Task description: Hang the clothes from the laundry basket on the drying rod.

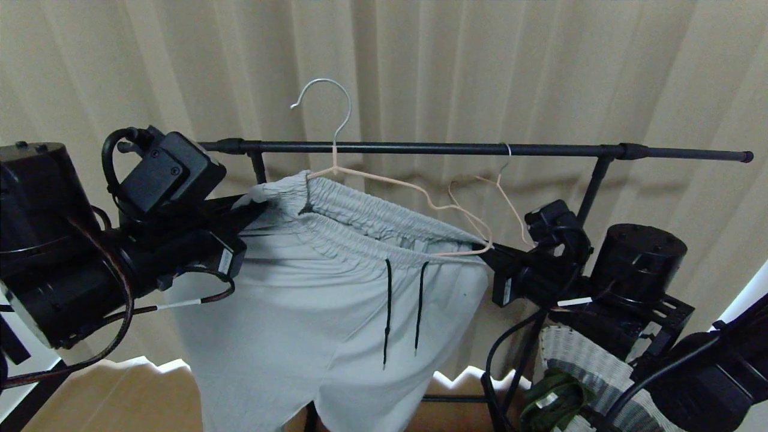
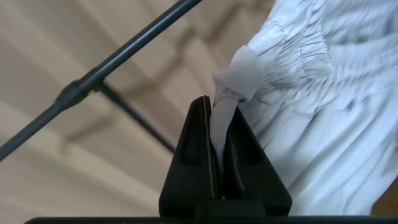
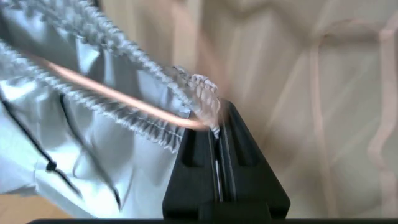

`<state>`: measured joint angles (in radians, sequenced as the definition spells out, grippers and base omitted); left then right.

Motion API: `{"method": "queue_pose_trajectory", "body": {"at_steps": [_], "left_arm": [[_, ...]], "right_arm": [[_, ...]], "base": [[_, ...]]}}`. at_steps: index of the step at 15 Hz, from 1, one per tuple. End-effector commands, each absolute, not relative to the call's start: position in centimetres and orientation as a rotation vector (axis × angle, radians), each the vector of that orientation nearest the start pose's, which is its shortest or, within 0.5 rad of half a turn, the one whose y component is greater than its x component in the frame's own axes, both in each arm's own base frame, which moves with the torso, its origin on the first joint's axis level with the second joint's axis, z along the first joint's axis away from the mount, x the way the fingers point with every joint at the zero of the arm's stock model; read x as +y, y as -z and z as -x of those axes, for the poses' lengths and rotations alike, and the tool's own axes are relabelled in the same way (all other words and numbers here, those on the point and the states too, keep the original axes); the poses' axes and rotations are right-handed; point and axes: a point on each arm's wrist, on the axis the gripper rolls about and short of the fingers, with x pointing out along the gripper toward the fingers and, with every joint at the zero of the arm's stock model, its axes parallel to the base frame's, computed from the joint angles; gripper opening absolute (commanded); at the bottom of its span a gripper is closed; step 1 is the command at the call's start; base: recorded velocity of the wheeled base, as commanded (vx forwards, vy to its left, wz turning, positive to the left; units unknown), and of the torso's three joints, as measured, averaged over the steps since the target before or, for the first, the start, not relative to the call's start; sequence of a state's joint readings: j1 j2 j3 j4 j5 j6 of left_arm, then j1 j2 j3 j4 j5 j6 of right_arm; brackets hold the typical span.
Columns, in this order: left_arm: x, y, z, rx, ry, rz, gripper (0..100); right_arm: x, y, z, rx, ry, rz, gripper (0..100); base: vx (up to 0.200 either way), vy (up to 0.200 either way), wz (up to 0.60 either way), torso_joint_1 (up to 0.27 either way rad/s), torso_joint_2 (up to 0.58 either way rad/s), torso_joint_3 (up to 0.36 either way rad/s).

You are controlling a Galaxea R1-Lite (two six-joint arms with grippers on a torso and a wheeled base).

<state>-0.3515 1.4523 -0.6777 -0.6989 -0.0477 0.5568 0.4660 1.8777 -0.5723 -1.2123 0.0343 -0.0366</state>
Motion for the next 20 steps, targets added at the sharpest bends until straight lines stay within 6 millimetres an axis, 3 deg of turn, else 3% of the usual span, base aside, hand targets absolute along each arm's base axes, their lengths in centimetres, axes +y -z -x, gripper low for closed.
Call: {"method": "queue_pose_trajectory", "body": {"at_steps": [1, 5, 9, 12, 13, 16, 19, 20], "left_arm": [[-7.6, -21.6, -23.5, -0.008, 0.369, -0.585, 0], [-6.0, -20.6, -24.2, 0.041, 0.313, -0.659, 0], [-5.9, -19.7, -24.3, 0.072, 0.314, -0.682, 0], [-5.9, -19.6, -24.3, 0.078, 0.306, -0.682, 0], [-6.1, -19.5, -24.4, 0.094, 0.280, -0.654, 0], [-7.2, -19.4, -24.4, 0.066, 0.292, -0.557, 0], [-7.7, -19.0, -24.1, 0.071, 0.295, -0.528, 0], [-7.7, -18.9, -24.0, 0.066, 0.296, -0.527, 0]], "right_arm": [[13.5, -13.1, -28.3, 0.069, -0.475, 0.052, 0], [13.4, -13.1, -28.3, 0.072, -0.478, 0.051, 0], [14.2, -13.7, -27.3, 0.056, -0.521, 0.049, 0], [15.6, -13.4, -25.5, 0.076, -0.589, 0.056, 0], [17.1, -13.4, -23.9, 0.081, -0.661, 0.061, 0], [18.4, -13.4, -22.8, 0.096, -0.719, 0.073, 0], [18.6, -13.9, -22.4, 0.106, -0.732, 0.077, 0], [18.6, -14.1, -22.3, 0.102, -0.733, 0.076, 100]], "base": [[0.000, 0.000, 0.00, 0.000, 0.00, 0.000], [0.000, 0.000, 0.00, 0.000, 0.00, 0.000], [0.000, 0.000, 0.00, 0.000, 0.00, 0.000], [0.000, 0.000, 0.00, 0.000, 0.00, 0.000], [0.000, 0.000, 0.00, 0.000, 0.00, 0.000], [0.000, 0.000, 0.00, 0.000, 0.00, 0.000], [0.000, 0.000, 0.00, 0.000, 0.00, 0.000], [0.000, 0.000, 0.00, 0.000, 0.00, 0.000]]}}
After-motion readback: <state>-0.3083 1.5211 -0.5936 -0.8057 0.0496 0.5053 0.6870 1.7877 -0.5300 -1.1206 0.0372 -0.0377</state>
